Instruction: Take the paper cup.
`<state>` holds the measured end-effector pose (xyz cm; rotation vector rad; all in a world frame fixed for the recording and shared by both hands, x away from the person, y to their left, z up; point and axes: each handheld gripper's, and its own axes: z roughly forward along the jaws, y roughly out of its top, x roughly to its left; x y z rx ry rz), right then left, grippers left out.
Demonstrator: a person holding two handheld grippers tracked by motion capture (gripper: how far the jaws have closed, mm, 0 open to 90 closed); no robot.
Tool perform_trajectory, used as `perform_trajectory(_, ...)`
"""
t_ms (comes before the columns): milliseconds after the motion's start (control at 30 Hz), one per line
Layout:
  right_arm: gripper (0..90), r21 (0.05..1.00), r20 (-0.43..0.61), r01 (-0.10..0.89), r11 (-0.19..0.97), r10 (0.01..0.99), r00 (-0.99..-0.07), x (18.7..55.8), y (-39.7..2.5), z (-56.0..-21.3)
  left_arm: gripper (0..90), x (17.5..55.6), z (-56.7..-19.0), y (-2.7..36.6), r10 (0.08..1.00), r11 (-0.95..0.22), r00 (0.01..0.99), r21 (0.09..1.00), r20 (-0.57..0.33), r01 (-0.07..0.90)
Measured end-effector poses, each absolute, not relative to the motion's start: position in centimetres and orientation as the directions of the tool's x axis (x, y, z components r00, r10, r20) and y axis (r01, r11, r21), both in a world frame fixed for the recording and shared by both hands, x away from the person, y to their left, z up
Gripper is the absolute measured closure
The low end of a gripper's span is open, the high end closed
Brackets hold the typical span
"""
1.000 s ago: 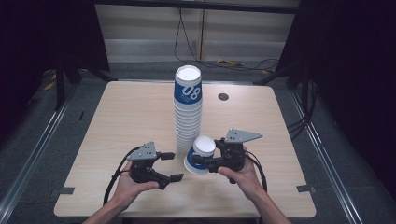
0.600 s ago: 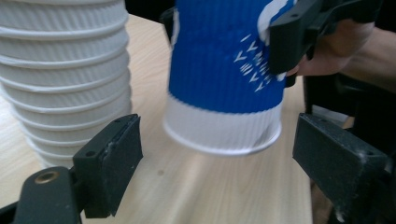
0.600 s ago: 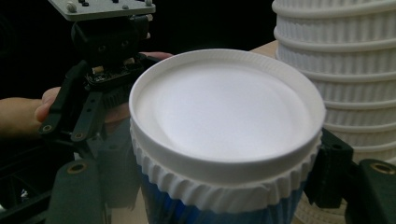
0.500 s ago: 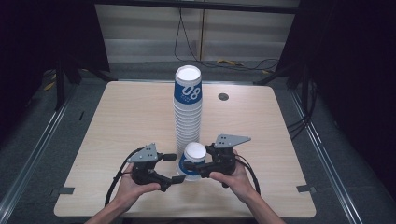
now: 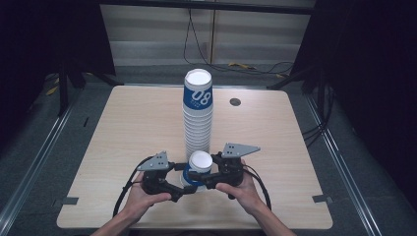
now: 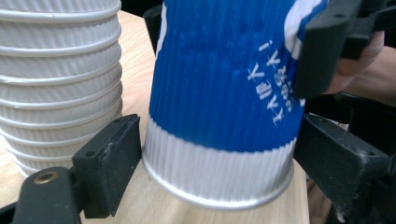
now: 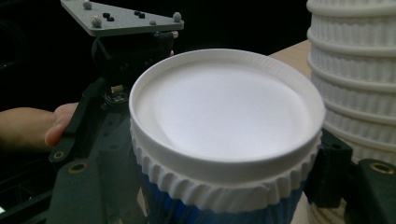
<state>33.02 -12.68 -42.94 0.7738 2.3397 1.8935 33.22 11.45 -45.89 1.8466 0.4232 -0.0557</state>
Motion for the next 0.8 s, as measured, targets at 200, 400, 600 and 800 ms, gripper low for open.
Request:
perform_trajectory(200, 27.9, 0.923, 0.291, 0.362, 0.133, 0.377, -0.88, 32.9, -12.2, -43.2, 13.9, 33.1, -46.1, 10.9, 0.265, -0.265, 0.933, 0.913, -0.242, 0.312)
perform_trajectory(400, 27.9, 0.918, 0.3, 0.37, 0.144, 0.359, -0.884, 32.7, -11.6, -43.6, 15.6, 32.8, -46.3, 10.6, 0.248, -0.284, 0.94, 0.91, -0.233, 0.301)
perform_trajectory(600, 27.6, 0.918, 0.305, 0.371, 0.136, 0.352, -0.885, 32.6, -11.7, -43.5, 18.1, 32.7, -46.2, 10.8, 0.247, -0.266, 0.943, 0.92, -0.224, 0.288)
perform_trajectory(800, 27.0, 0.91, 0.323, 0.39, 0.142, 0.349, -0.88, 32.8, -11.8, -43.5, 19.5, 32.8, -46.2, 10.8, 0.237, -0.272, 0.945, 0.919, -0.224, 0.286)
